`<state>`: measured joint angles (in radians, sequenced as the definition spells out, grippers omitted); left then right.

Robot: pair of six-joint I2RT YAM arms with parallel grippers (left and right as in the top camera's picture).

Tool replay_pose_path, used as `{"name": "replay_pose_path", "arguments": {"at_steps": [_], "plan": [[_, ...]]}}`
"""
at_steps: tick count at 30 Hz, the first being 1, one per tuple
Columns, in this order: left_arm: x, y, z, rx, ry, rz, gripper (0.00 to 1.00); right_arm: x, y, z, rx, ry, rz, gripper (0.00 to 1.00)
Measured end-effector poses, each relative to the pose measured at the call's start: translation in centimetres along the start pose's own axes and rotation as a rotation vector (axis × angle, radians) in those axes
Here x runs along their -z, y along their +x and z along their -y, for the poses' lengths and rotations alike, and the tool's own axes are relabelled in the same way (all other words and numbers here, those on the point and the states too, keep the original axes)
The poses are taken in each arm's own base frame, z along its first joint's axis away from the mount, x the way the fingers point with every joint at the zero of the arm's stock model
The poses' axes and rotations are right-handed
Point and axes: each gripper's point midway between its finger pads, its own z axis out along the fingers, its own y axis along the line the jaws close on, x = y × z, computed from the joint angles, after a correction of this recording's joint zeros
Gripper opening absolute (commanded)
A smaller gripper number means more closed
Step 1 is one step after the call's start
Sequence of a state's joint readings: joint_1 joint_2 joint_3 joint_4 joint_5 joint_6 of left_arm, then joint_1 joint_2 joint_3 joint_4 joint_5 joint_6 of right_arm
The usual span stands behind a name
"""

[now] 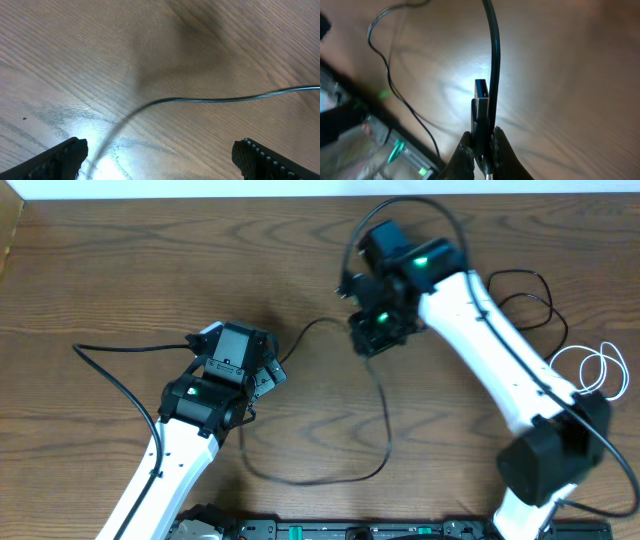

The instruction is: Untangle cables

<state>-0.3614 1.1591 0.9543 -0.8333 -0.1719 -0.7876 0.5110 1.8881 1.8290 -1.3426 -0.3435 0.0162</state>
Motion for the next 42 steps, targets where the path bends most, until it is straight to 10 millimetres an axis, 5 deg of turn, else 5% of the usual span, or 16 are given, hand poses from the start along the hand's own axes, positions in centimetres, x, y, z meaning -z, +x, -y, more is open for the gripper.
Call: {"name": "replay_pose_path", "arguments": {"at_steps": [9, 15, 19, 20, 23, 24, 42], "plan": [[0.0, 0.0, 0.0, 0.0, 0.0, 0.0, 0.98, 10.1, 1.0, 8.6, -0.254, 0.288, 0.255, 0.01], [0.0, 0.0, 0.0, 0.0, 0.0, 0.0, 0.98, 12.2, 2.8, 14.5, -0.429, 0.48, 0.261, 0.01], [0.0, 0.0, 0.0, 0.0, 0.0, 0.0, 0.98, 12.6, 3.9, 16.9, -0.495, 0.543, 0.247, 0.05], [0.0, 0.0, 0.0, 0.0, 0.0, 0.0, 0.98, 12.6, 4.2, 17.4, -0.512, 0.554, 0.244, 0.17], [0.0, 0.0, 0.0, 0.0, 0.0, 0.0, 0.98, 12.3, 4.9, 18.5, -0.545, 0.572, 0.232, 0.88], [0.0, 0.0, 0.0, 0.0, 0.0, 0.0, 0.98, 12.2, 5.1, 18.7, -0.551, 0.576, 0.226, 0.99], [0.0, 0.0, 0.0, 0.0, 0.0, 0.0, 0.98, 9.1, 7.1, 19.8, -0.576, 0.569, 0.138, 0.99]]}}
